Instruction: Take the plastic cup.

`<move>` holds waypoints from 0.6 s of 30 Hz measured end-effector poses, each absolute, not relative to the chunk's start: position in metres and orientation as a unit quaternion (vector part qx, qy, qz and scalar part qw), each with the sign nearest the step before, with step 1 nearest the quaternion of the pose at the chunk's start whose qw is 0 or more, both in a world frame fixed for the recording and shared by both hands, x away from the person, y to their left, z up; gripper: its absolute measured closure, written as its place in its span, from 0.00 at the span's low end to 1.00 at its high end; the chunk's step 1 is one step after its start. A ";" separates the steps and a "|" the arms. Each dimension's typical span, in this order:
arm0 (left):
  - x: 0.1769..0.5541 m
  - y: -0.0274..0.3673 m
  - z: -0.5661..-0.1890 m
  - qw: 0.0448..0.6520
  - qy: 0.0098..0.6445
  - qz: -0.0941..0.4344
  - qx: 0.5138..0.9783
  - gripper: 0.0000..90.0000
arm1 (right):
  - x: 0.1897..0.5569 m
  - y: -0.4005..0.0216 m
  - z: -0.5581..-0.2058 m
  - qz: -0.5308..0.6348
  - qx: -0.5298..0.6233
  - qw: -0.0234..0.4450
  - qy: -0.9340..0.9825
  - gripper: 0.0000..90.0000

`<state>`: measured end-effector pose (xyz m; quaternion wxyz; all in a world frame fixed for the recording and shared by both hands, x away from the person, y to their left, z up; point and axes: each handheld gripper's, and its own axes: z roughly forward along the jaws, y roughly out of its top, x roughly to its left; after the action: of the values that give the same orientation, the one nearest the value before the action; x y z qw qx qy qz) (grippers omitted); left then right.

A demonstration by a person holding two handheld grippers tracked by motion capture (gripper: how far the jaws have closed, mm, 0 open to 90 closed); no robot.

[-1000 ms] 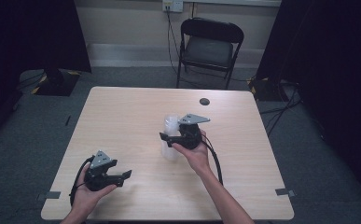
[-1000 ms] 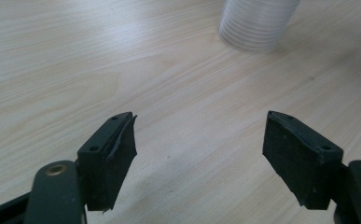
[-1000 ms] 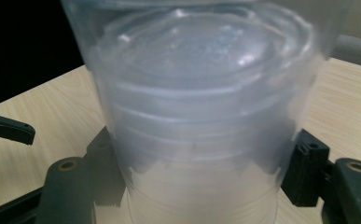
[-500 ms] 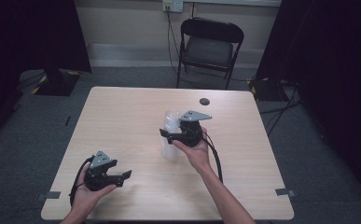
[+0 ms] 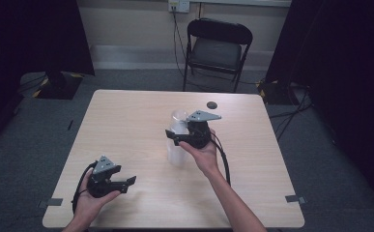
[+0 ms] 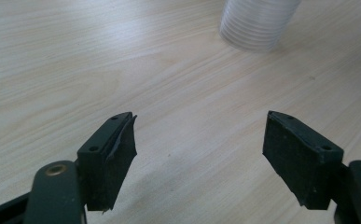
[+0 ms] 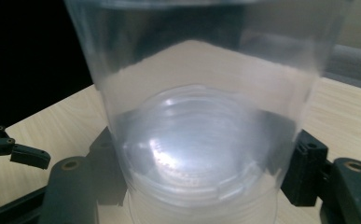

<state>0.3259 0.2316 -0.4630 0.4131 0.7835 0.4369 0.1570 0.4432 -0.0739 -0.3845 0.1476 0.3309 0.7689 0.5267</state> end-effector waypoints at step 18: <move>0.326 0.231 -0.463 0.412 0.437 0.155 0.785 0.28 | 0.442 -0.078 -0.371 0.533 0.337 0.142 0.763 0.35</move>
<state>0.3263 0.2311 -0.4635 0.4117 0.7845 0.4370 0.1551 0.4425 -0.0775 -0.3707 0.1422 0.3368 0.7633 0.5327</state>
